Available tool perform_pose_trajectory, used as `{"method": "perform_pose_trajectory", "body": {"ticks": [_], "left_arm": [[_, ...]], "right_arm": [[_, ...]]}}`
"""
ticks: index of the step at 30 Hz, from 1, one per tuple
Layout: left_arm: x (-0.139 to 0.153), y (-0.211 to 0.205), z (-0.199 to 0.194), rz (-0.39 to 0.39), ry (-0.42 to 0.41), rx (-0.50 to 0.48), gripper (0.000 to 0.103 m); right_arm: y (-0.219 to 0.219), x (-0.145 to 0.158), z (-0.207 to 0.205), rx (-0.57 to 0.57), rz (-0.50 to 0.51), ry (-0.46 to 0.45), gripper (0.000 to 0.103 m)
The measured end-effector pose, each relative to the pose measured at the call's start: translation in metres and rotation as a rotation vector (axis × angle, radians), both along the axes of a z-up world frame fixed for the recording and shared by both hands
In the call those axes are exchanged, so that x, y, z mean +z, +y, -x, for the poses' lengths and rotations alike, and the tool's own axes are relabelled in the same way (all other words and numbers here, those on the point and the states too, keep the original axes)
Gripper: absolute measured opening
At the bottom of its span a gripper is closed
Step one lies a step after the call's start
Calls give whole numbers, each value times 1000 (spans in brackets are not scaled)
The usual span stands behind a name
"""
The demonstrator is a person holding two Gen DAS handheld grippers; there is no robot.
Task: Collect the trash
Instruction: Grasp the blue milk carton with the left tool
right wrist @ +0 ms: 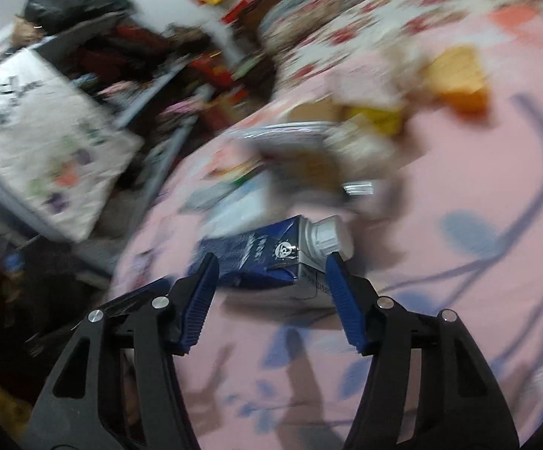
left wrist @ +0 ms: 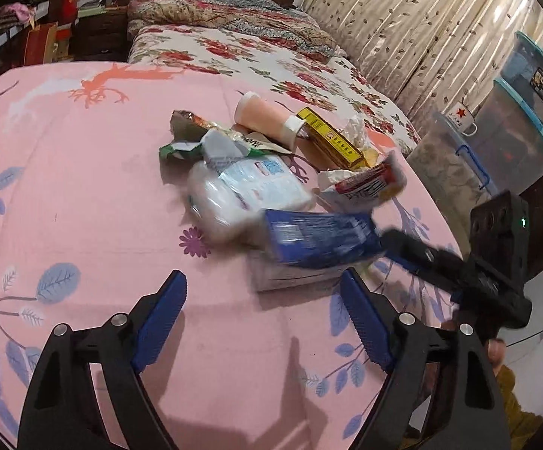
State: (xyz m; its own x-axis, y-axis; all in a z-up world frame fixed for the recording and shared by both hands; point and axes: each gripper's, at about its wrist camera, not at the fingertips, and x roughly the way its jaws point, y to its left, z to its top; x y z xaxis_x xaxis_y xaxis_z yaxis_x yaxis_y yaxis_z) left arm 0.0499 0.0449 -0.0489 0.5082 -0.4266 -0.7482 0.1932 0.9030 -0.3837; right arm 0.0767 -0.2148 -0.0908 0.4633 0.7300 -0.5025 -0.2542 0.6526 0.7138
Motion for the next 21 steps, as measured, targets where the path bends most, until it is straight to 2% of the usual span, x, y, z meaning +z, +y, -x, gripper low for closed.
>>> {"method": "perform_pose_trajectory", "body": {"ticks": [3,5,10,15,18,21], "left_arm": [[1,7,-2,5,3,15,79],[2,9,-3,4,1,19,80],[-3,7,-7,18,24,12,80],[-4,3,-9,29,30,-1,80],[-4,-1,-13,17,15,-7,80],[-9,-7,-18,46,39,-29,79]], "right_arm": [[8,4,18,89,-25,-36,62],[6,7,27,95,-29,-52,62],[-18,17,29,-35,60,-82,62],[-30,5,7,-91,35,-18,62],[-23,-3,2,-68,-19,15,62],[-13,-7,4,-59,5,18,62]]}}
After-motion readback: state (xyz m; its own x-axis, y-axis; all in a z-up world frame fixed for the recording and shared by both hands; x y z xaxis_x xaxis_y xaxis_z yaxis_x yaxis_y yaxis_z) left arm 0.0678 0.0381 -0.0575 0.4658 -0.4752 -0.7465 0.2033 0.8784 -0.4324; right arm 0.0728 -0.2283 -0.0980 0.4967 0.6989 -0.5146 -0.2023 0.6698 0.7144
